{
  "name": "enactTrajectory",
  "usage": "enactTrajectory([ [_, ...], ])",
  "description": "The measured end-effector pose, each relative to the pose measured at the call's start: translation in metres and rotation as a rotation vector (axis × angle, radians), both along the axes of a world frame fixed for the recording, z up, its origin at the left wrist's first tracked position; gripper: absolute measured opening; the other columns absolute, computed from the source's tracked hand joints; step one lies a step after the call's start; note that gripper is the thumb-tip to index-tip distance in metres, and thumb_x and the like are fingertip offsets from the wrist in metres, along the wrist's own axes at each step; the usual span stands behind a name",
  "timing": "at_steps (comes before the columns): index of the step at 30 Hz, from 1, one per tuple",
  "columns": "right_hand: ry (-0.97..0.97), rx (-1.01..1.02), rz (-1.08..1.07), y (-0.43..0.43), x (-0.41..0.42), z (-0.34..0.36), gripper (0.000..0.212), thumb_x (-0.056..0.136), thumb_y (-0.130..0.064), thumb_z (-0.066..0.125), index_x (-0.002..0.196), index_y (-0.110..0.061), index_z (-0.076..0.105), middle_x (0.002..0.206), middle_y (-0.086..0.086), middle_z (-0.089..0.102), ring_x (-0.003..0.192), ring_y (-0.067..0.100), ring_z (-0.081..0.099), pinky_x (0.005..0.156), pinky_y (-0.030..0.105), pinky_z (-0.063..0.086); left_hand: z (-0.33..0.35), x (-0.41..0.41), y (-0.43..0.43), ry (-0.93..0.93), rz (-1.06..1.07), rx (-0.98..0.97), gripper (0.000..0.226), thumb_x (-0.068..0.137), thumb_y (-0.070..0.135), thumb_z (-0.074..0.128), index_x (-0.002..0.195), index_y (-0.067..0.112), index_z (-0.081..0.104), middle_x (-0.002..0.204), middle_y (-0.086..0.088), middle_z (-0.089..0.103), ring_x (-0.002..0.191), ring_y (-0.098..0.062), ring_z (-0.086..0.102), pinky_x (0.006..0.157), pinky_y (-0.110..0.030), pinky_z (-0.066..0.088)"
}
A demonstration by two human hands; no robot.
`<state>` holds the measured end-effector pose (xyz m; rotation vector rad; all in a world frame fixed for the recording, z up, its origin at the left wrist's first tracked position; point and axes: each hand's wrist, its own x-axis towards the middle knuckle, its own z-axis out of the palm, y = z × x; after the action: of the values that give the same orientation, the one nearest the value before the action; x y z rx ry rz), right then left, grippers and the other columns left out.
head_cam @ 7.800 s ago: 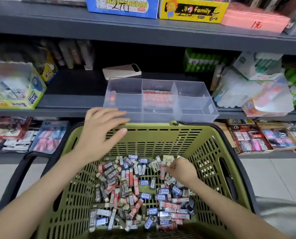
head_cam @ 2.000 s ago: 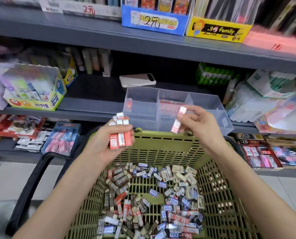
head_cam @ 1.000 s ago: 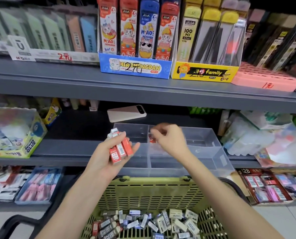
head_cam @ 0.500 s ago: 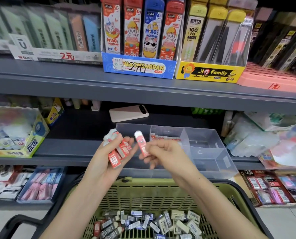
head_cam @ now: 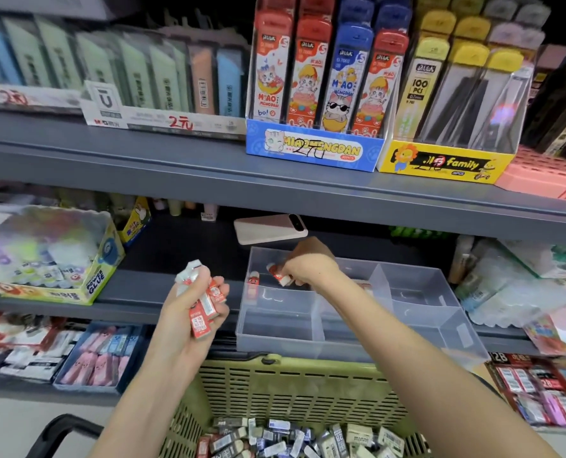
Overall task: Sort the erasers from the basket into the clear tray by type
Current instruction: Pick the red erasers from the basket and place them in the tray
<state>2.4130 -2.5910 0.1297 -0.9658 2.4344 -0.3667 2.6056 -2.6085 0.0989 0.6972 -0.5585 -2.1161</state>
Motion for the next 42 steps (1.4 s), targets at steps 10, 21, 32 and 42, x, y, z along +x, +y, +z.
enactTrajectory([
  [10, 0.143, 0.251, 0.278, -0.021, 0.011, -0.017, 0.023, 0.078, -0.022, 0.067, 0.068, -0.013, 0.048, 0.08, 0.004, 0.054, 0.074, 0.024, 0.056, 0.065, 0.028, 0.044, -0.009, 0.001, 0.001, -0.095, 0.01, -0.107, 0.04, 0.064, 0.025, 0.075, 0.099, 0.016, 0.057, 0.077, -0.004, 0.068, 0.07, -0.013, 0.069, 0.046, -0.02, 0.048],
  [21, 0.1, 0.168, 0.36, 0.005, 0.011, -0.015, 0.028, 0.09, -0.02, 0.049, 0.065, -0.008, 0.05, 0.077, 0.008, 0.051, 0.071, 0.024, 0.047, 0.064, 0.028, 0.037, -0.016, 0.0, 0.013, -0.458, -0.105, -0.236, 0.039, 0.072, 0.016, 0.078, 0.105, 0.018, 0.058, 0.082, 0.0, 0.072, 0.068, -0.014, 0.07, 0.048, -0.024, 0.05],
  [32, 0.023, 0.021, 0.325, 0.033, 0.007, -0.004, 0.028, 0.084, -0.01, 0.049, 0.099, 0.001, 0.069, 0.106, 0.014, 0.068, 0.1, 0.029, 0.063, 0.09, 0.041, 0.051, -0.017, 0.004, 0.019, -0.48, -0.267, -0.286, 0.06, 0.05, 0.036, 0.081, 0.103, 0.018, 0.062, 0.072, 0.002, 0.07, 0.06, -0.01, 0.067, 0.044, -0.022, 0.046],
  [42, -0.133, -0.498, 0.279, 0.067, 0.065, 0.003, 0.029, 0.071, -0.054, 0.07, 0.076, -0.025, 0.068, 0.057, -0.013, 0.061, 0.057, -0.001, 0.053, 0.06, 0.019, 0.044, -0.019, -0.002, 0.022, -0.324, -0.195, -0.216, 0.047, 0.07, 0.053, 0.065, 0.1, 0.017, 0.061, 0.081, -0.005, 0.069, 0.07, -0.014, 0.066, 0.056, -0.025, 0.052],
])
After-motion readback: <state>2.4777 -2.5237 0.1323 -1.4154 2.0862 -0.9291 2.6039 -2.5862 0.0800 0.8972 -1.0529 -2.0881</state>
